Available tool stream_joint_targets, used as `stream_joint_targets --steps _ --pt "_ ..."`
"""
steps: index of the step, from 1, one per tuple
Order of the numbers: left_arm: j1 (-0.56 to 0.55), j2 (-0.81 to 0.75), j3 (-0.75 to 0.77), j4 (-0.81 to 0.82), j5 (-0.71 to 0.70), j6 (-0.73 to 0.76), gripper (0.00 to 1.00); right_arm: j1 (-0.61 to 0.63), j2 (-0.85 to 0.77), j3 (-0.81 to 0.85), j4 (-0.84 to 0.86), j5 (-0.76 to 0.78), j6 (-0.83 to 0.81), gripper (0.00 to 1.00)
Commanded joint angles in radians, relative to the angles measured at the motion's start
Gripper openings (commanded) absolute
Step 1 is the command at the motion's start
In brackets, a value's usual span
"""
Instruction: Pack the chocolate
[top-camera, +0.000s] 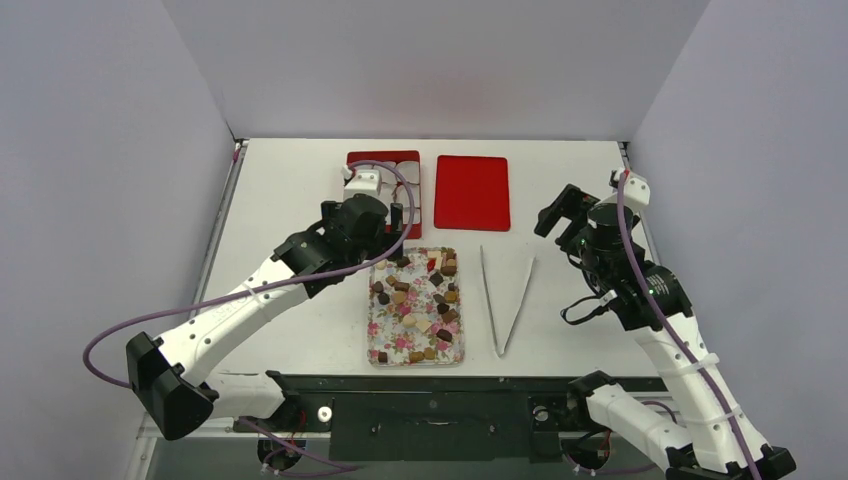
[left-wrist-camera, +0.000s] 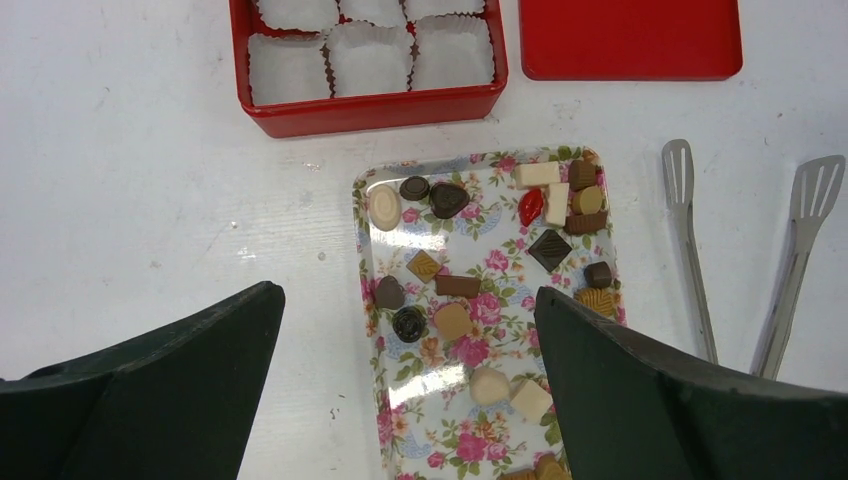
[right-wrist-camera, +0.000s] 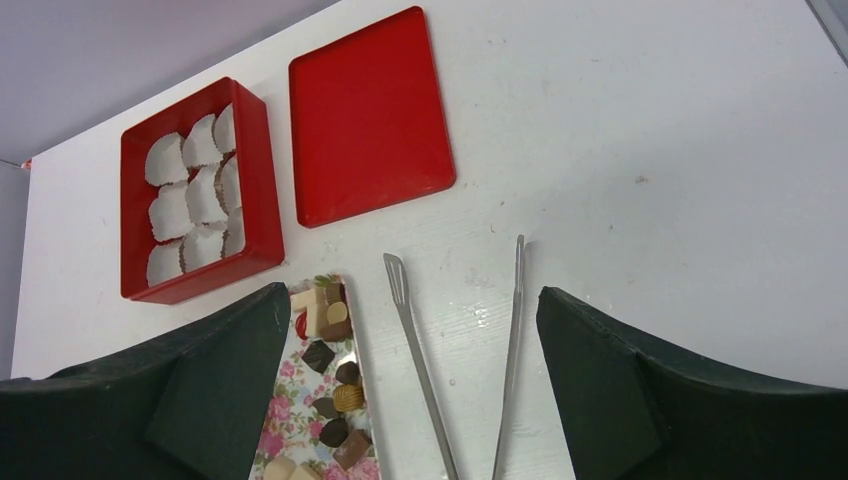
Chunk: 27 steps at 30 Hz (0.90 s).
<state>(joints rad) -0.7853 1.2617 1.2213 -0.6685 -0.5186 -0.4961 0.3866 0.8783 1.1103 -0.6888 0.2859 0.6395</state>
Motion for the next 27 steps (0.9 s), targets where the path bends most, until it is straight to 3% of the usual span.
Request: stream_joint_targets --steps 1,7,12,18,27 --pt "0.0 -0.023 -0.001 0.05 -0.006 -0.054 0.96 -0.003 -0.023 -0.009 0.003 0.033 -0.004 0.89" --pt "-0.084 0.03 -0.038 0.106 -0.056 -0.199 0.96 -0.003 -0.048 -0.027 -0.007 0.053 0.003 0.89" --pt "-0.228 0.141 -0.019 0.162 -0.122 -0.317 0.97 -0.002 -0.079 -0.044 -0.027 0.072 0.008 0.89" --pt "-0.37 0.356 0.098 0.186 -0.181 -0.411 0.96 -0.001 -0.119 -0.073 -0.043 0.094 0.025 0.89" --pt "-0.475 0.651 0.304 0.209 -0.174 -0.435 0.96 -0.003 -0.194 -0.068 -0.101 0.16 0.048 0.89"
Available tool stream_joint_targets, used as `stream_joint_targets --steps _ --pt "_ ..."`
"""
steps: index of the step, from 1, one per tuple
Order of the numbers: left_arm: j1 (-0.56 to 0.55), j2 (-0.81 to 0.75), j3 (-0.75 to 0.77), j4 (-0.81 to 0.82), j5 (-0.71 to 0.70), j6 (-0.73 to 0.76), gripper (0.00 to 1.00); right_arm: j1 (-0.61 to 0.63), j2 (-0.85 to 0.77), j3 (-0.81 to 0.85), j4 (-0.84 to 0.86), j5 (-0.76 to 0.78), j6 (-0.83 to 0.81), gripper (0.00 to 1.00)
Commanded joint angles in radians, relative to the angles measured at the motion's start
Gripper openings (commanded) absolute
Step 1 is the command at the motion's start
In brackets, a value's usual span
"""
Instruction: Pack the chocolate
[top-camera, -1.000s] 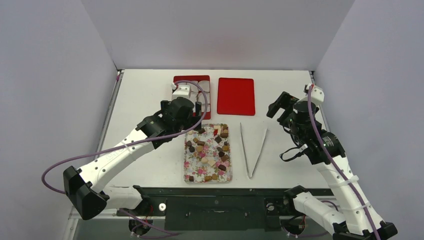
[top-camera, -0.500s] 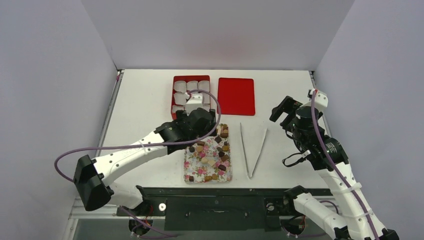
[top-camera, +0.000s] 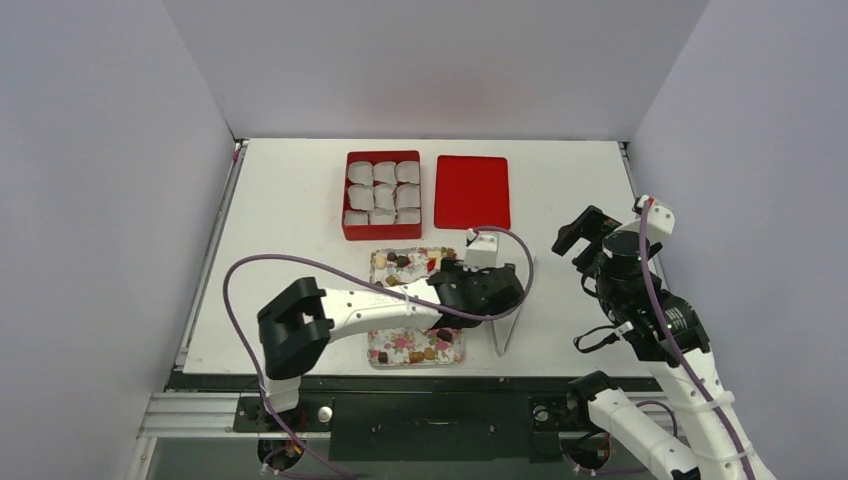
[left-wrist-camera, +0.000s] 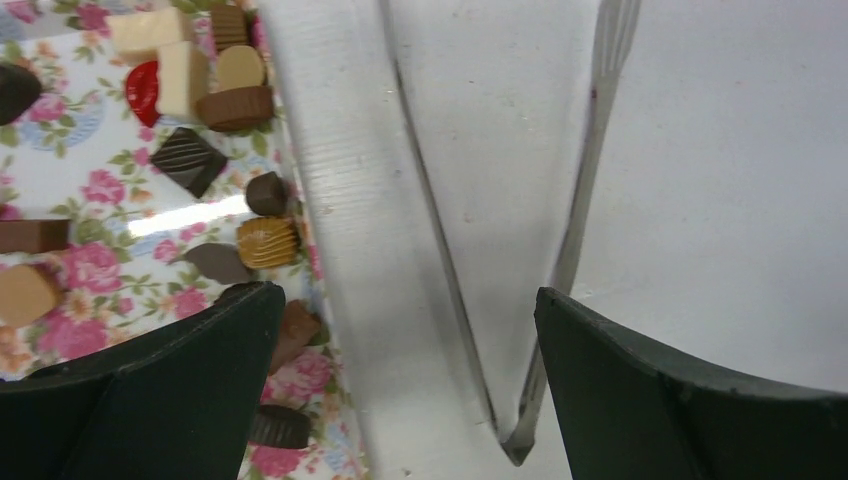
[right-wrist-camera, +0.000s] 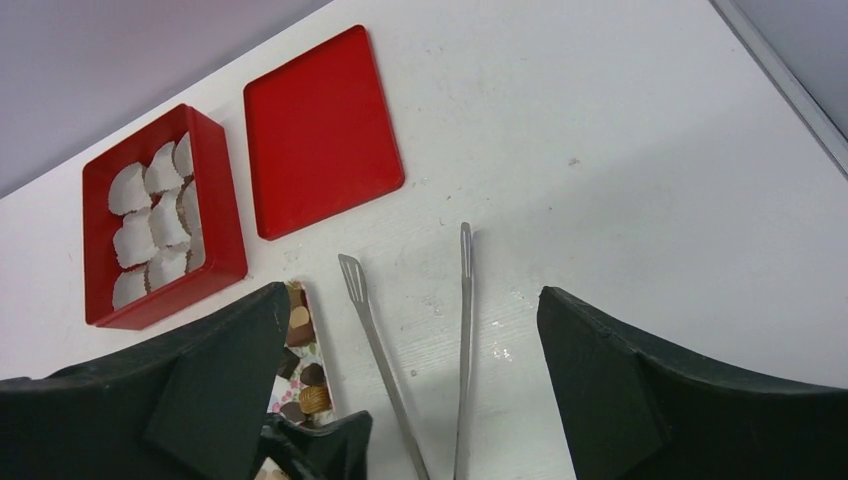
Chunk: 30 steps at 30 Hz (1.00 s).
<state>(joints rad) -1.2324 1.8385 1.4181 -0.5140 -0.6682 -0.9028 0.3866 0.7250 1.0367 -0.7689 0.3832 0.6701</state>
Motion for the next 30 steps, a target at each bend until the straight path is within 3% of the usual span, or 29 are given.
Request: stream_joint_targets --steps 1,13,26,30 --pt "-0.031 0.09 0.119 0.057 -0.02 -0.03 0.96 -0.003 -0.047 0.008 -0.028 0.068 0.023 0.89" --pt "-0.062 0.325 0.299 0.021 -0.017 0.015 0.96 -0.003 -0.135 0.029 -0.088 0.111 0.046 0.89" --pt "-0.071 0.411 0.254 0.129 -0.063 0.085 1.0 -0.003 -0.159 0.014 -0.097 0.096 0.051 0.89" --pt "-0.072 0.419 0.227 0.18 -0.074 0.097 0.92 -0.003 -0.163 0.008 -0.094 0.089 0.055 0.89"
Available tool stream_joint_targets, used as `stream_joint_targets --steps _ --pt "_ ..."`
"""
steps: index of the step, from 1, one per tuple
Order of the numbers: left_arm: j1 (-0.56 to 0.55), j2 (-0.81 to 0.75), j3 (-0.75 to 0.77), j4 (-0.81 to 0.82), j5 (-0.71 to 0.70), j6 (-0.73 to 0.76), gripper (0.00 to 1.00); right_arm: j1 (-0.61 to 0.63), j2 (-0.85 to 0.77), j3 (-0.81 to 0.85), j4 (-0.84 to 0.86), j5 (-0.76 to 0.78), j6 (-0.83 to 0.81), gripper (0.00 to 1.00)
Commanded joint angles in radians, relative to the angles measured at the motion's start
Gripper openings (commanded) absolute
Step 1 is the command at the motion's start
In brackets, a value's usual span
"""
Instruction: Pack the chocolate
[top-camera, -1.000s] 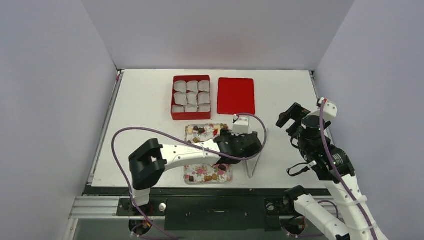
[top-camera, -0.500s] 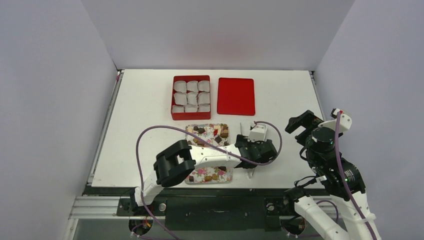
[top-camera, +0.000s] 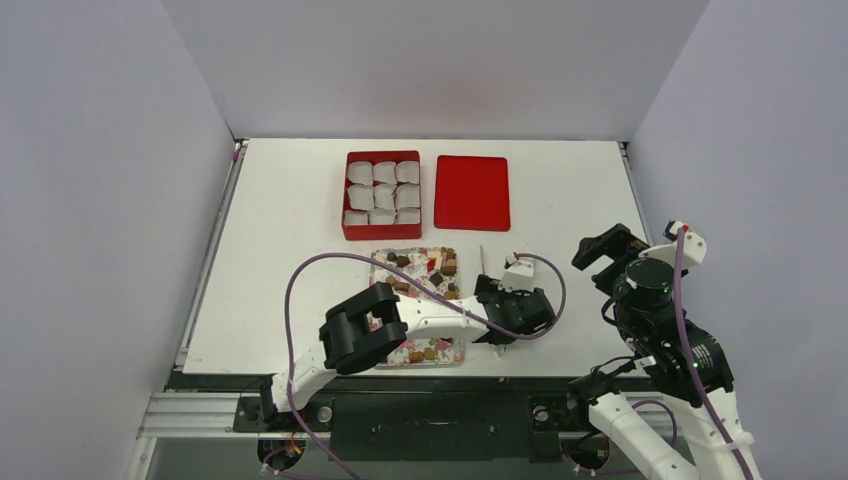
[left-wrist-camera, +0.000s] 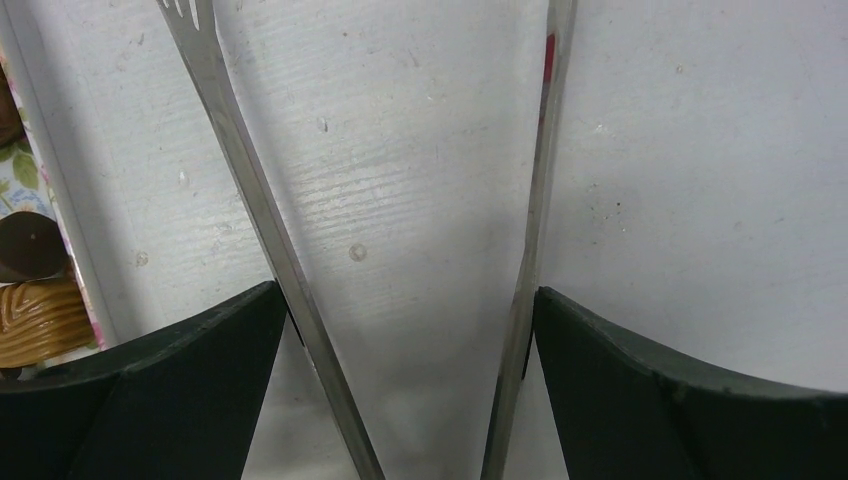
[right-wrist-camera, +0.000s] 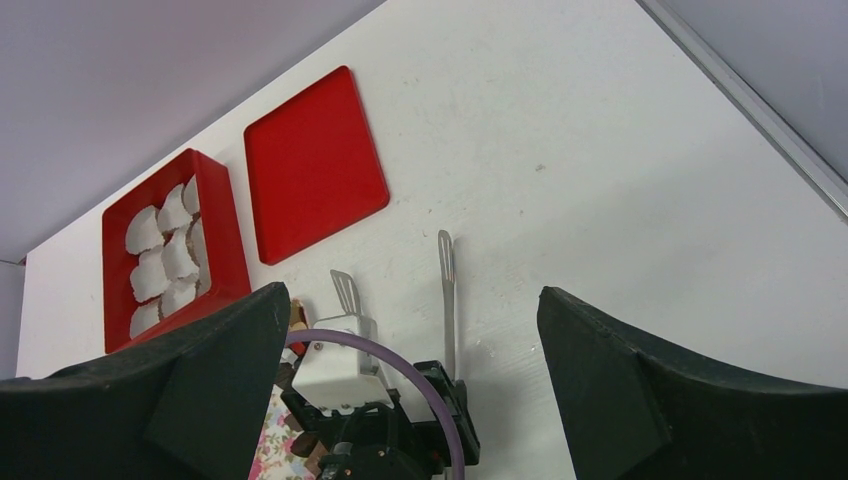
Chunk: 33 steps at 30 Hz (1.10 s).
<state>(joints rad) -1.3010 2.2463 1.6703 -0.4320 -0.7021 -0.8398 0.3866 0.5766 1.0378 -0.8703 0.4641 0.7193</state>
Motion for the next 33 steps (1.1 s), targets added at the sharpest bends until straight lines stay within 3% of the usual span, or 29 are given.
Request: stream_joint_targets --steps 1,5,14,17,22,33 --pt "-0.004 0.012 -0.03 0.109 -0.04 0.038 0.9 -0.002 -0.017 0.004 0.007 0.007 0.007 0.89" --pt "-0.004 0.016 -0.037 0.116 -0.058 0.032 0.81 -0.003 -0.022 -0.005 0.01 0.001 0.012 0.89" --pt "-0.009 0.014 -0.053 0.129 -0.119 0.0 0.74 -0.003 -0.017 -0.019 0.015 -0.02 0.017 0.88" --pt "-0.009 0.006 -0.057 0.142 -0.122 0.023 0.63 -0.003 -0.018 -0.022 0.016 -0.021 0.016 0.88" --pt "-0.008 -0.08 -0.088 0.153 -0.13 0.07 0.49 -0.003 -0.018 -0.017 0.015 -0.021 0.009 0.88" --pt "-0.004 -0.322 -0.146 0.092 -0.114 0.158 0.4 -0.003 0.007 0.02 0.005 0.011 -0.001 0.88"
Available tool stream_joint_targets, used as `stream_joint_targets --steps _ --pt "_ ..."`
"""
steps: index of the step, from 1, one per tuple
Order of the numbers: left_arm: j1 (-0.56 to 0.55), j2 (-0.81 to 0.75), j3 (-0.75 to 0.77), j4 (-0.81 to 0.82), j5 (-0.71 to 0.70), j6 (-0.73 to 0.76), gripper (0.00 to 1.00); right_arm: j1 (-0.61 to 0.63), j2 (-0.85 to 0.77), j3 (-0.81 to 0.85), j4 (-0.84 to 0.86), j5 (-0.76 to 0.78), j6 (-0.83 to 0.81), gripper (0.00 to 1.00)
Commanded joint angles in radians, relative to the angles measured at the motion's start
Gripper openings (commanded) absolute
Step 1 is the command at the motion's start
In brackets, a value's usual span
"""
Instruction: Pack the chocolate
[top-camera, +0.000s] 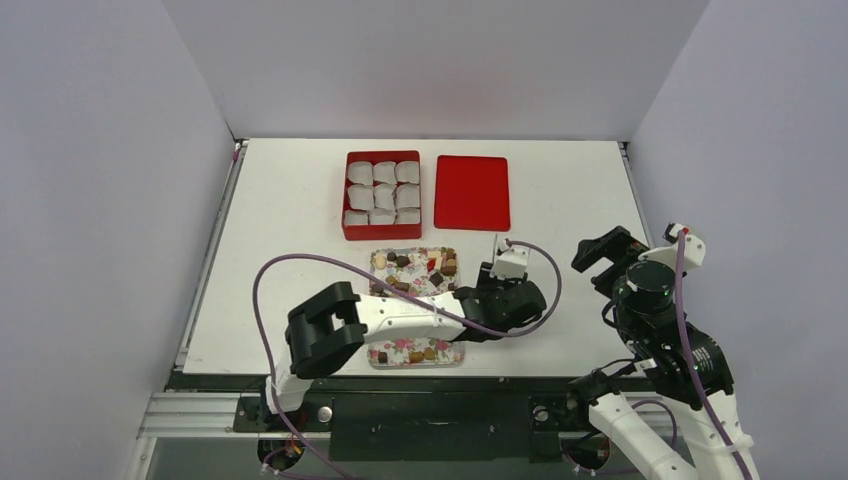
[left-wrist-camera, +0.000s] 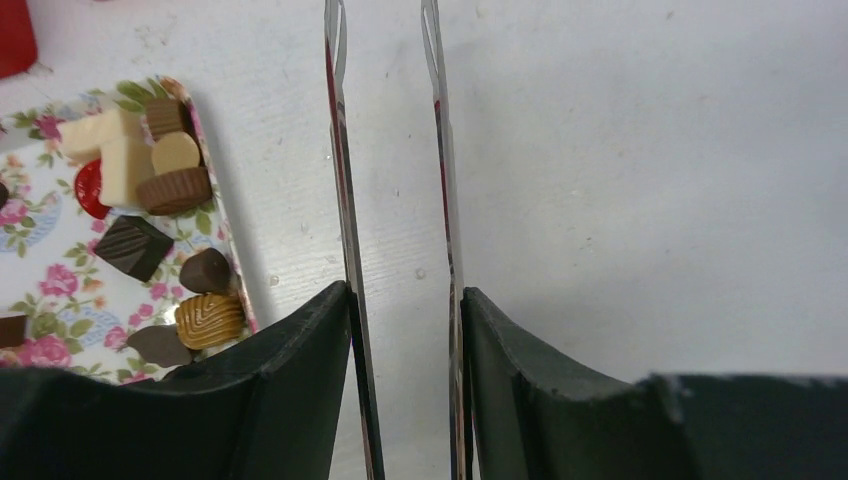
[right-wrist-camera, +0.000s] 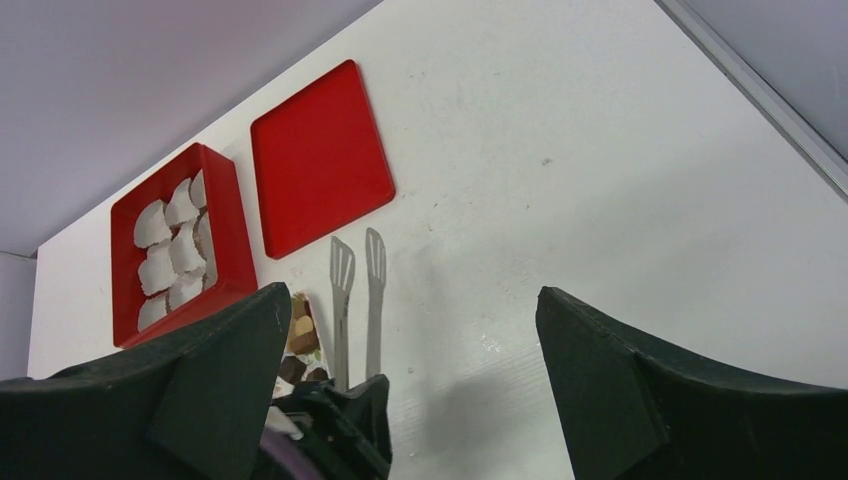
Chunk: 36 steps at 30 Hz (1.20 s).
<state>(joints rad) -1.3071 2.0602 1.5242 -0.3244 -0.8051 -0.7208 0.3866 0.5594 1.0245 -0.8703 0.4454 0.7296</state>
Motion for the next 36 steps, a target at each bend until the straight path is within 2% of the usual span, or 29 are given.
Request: stream_joint_targets --steps 1,9,16,21,25,29,36 --pt "0.003 -0.151 -0.004 -0.035 -0.011 0.039 0.4 -0.003 0.028 0.034 0.009 0.031 -0.01 0.88" --pt "0.08 -0.351 -0.018 -0.166 0.034 0.043 0.41 -0.004 0.176 0.097 0.057 -0.023 -0.04 0.91" --pt "0.294 -0.483 0.035 -0.273 0.178 0.112 0.41 -0.026 0.404 0.239 0.113 -0.123 -0.048 0.92" --pt "0.444 -0.498 0.119 -0.359 0.27 0.167 0.41 -0.094 0.575 0.373 0.1 -0.318 -0.024 0.89" --pt "0.493 -0.495 0.146 -0.413 0.315 0.179 0.41 -0.112 0.674 0.436 0.055 -0.387 -0.004 0.88" --pt "0.501 -0.52 0.13 -0.478 0.357 0.162 0.41 -0.119 0.705 0.446 0.011 -0.417 0.002 0.88" --pt "0.502 -0.641 -0.049 -0.529 0.479 0.126 0.39 -0.122 0.728 0.412 -0.002 -0.438 0.007 0.87"
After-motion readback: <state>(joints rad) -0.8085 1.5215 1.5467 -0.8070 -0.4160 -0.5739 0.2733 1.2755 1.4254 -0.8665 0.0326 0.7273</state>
